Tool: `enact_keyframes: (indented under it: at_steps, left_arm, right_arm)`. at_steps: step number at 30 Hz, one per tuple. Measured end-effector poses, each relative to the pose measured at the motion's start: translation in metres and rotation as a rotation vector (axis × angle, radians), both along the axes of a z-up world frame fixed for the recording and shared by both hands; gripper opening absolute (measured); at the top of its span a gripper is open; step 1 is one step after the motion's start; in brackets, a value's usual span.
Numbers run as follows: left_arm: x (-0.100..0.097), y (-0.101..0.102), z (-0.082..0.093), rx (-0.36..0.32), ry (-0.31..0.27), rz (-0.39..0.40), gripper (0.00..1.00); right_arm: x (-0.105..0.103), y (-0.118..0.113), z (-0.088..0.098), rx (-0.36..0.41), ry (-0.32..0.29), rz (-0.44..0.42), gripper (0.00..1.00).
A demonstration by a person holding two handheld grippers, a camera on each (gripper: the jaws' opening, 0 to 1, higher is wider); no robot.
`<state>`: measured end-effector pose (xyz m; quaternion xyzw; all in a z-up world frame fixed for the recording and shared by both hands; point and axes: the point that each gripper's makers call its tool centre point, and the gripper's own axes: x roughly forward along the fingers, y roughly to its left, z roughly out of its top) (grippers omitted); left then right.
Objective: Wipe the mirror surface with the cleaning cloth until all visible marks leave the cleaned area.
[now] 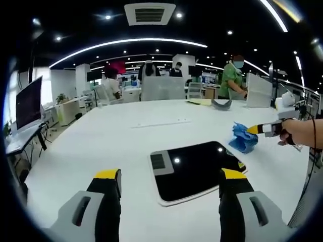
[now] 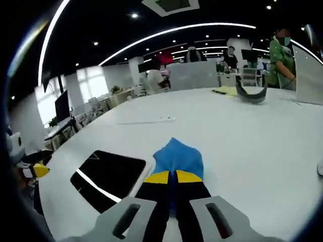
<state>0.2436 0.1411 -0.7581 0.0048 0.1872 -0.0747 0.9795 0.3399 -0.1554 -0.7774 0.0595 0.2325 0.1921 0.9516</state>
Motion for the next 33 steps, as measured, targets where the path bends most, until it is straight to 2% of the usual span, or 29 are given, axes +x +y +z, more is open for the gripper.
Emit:
enact_keyframes:
  at_steps: [5, 7, 8, 9, 11, 14, 18, 26, 28, 31, 33]
  left_arm:
    - [0.001, -0.001, -0.001, -0.009, 0.000, -0.004, 0.80]
    - [0.001, -0.001, 0.000, -0.010, -0.005, -0.006, 0.80]
    - [0.001, -0.001, 0.000, -0.012, -0.004, -0.006, 0.80]
    - [0.001, -0.001, 0.000, -0.013, -0.004, -0.005, 0.80]
    - [0.001, 0.001, 0.000, -0.017, -0.004, -0.001, 0.80]
    - [0.001, 0.003, 0.001, -0.020, -0.007, 0.007, 0.80]
    - [0.001, 0.004, -0.001, -0.021, -0.002, 0.009, 0.79]
    - [0.001, 0.003, -0.003, -0.018, 0.008, 0.006, 0.79]
    - [0.001, 0.003, -0.003, -0.017, 0.009, 0.006, 0.79]
    - [0.000, 0.003, -0.004, -0.019, 0.010, 0.007, 0.79]
    - [0.000, 0.003, -0.004, -0.017, 0.013, 0.006, 0.79]
  right_arm:
    - [0.007, 0.008, 0.017, -0.011, -0.037, 0.021, 0.00]
    - [0.010, 0.009, 0.018, -0.011, -0.040, 0.022, 0.00]
    - [0.010, 0.008, 0.016, -0.045, -0.040, 0.030, 0.00]
    - [0.009, 0.005, 0.010, -0.124, -0.035, 0.052, 0.00]
    - [0.004, 0.005, -0.006, -0.194, 0.001, 0.081, 0.00]
    - [0.000, 0.008, -0.021, -0.160, 0.036, 0.074, 0.00]
    - [0.000, 0.006, -0.039, -0.163, 0.063, 0.077, 0.00]
    - [-0.007, 0.012, -0.053, -0.180, 0.093, 0.102, 0.00]
    - [-0.008, 0.010, -0.052, -0.233, 0.072, 0.111, 0.04]
    - [-0.003, 0.007, -0.061, -0.229, 0.088, 0.107, 0.22]
    - [-0.002, 0.006, -0.066, -0.227, 0.095, 0.107, 0.26]
